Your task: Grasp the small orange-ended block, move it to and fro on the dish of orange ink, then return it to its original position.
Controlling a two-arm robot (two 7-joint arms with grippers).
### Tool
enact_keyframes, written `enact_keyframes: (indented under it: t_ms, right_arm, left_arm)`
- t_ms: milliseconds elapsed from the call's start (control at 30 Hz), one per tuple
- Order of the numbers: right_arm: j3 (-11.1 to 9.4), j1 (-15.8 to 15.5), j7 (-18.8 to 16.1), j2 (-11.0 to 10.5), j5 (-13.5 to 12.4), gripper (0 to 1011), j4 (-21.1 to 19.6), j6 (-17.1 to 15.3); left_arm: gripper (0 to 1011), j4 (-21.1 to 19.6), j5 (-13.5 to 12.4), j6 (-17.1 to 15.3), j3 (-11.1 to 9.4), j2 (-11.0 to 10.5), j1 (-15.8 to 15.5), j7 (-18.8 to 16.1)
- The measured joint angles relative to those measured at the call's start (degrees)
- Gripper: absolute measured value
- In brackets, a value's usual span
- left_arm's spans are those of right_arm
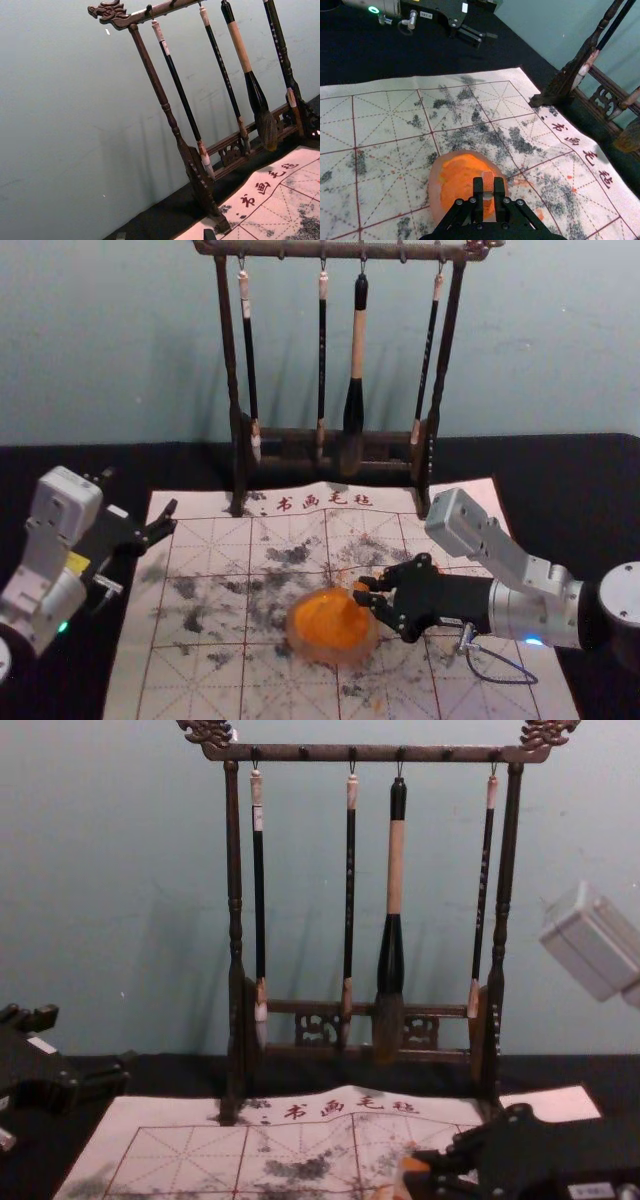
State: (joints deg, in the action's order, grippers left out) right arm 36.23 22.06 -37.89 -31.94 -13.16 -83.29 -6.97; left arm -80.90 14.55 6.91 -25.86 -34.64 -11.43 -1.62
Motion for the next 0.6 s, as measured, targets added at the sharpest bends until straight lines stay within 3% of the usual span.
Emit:
enact_keyframes:
  t_ms: [333, 600]
  right_arm:
    - [0.08, -1.5, -1.06, -1.9, -0.01, 94, -2.85, -0.29]
    - [0.76, -1.68, -1.84, -2.1, -0.02, 94, -3.65, -0.16]
  left_arm:
    - [1001, 0.0, 0.0, 0.0, 0.0, 0.0, 0.0, 0.0]
    - [1001, 0.0, 0.0, 0.0, 0.0, 0.0, 0.0, 0.0]
